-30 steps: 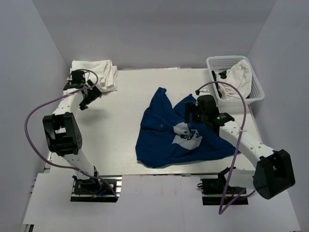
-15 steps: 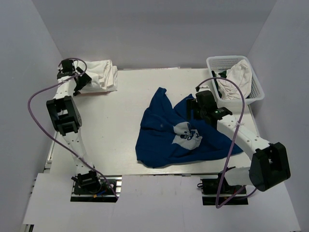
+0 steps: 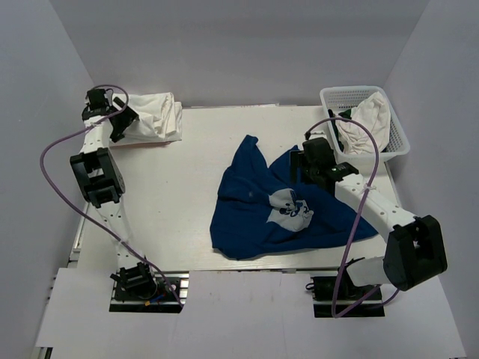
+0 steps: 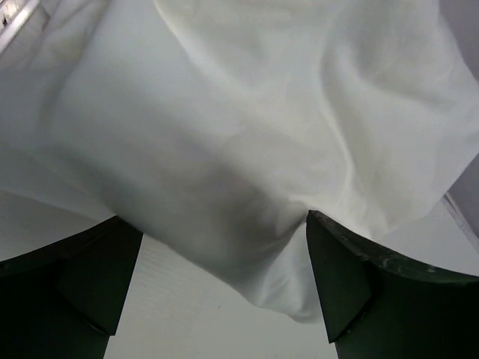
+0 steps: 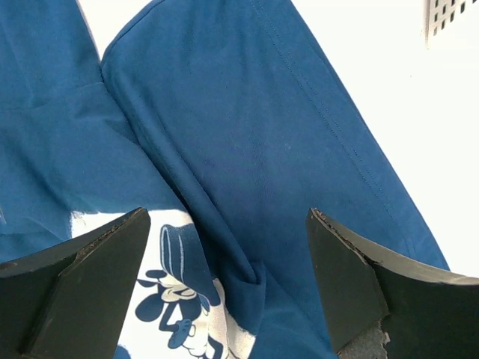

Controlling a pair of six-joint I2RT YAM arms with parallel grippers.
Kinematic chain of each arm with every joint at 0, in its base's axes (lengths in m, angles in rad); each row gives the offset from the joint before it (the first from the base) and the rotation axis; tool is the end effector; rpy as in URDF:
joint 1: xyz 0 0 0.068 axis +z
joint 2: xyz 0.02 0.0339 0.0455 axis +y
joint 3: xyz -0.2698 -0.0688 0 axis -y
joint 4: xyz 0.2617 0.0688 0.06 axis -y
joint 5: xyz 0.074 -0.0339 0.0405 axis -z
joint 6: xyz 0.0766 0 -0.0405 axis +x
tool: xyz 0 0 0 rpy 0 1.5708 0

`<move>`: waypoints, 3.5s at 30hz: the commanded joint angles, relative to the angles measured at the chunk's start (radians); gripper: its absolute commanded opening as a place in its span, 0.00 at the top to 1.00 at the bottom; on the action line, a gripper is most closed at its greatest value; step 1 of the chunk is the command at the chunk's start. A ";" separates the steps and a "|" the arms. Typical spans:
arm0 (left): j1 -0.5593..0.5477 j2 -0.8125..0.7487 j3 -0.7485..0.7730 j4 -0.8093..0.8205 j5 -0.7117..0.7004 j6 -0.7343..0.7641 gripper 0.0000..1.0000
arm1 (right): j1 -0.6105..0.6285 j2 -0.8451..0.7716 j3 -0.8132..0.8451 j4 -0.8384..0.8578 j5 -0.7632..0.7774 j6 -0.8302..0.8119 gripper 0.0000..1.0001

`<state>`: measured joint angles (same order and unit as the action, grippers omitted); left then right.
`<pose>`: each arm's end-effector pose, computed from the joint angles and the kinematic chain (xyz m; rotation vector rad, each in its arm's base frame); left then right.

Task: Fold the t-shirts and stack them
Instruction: Flatten out the tshirt

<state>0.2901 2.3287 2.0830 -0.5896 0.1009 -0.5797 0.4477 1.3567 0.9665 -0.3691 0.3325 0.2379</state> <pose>0.5529 0.1570 0.1926 -0.9752 2.2107 -0.2550 0.3117 0.1219 0.2323 -0.0751 2.2783 -0.0310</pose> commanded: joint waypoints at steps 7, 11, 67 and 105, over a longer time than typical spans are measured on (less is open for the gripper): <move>-0.086 -0.580 -0.671 0.068 0.214 -0.081 0.01 | -0.062 -0.074 -0.057 0.073 -0.056 0.162 0.10; -0.222 -0.748 -0.807 0.058 0.247 -0.066 0.01 | -0.098 -0.083 -0.080 0.032 -0.073 0.241 0.10; -0.608 -0.595 -0.954 -0.072 -0.296 -0.019 1.00 | -0.385 -0.196 -0.256 -0.300 -0.205 0.164 0.10; -0.588 -0.819 -0.859 -0.091 -0.276 0.067 1.00 | -0.176 0.320 0.135 0.025 -0.024 0.055 1.00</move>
<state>-0.2974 1.6196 1.1419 -0.6815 -0.1436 -0.5205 0.2821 1.7741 1.0828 -0.3485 0.2470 0.2623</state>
